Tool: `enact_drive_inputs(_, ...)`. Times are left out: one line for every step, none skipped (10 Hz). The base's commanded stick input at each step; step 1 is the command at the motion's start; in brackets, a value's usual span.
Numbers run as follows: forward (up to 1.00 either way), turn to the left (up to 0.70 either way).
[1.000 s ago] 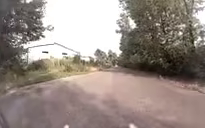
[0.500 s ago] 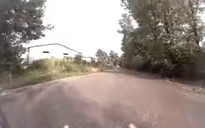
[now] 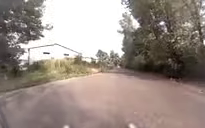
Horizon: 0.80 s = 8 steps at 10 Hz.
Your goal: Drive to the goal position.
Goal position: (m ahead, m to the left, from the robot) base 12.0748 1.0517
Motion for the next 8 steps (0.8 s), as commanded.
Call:
enact_drive_inputs(0.70,0.00)
enact_drive_inputs(0.70,0.00)
enact_drive_inputs(0.70,0.00)
enact_drive_inputs(0.70,0.00)
enact_drive_inputs(0.70,0.00)
enact_drive_inputs(0.70,0.00)
enact_drive_inputs(0.70,-0.20)
enact_drive_inputs(0.70,-0.20)
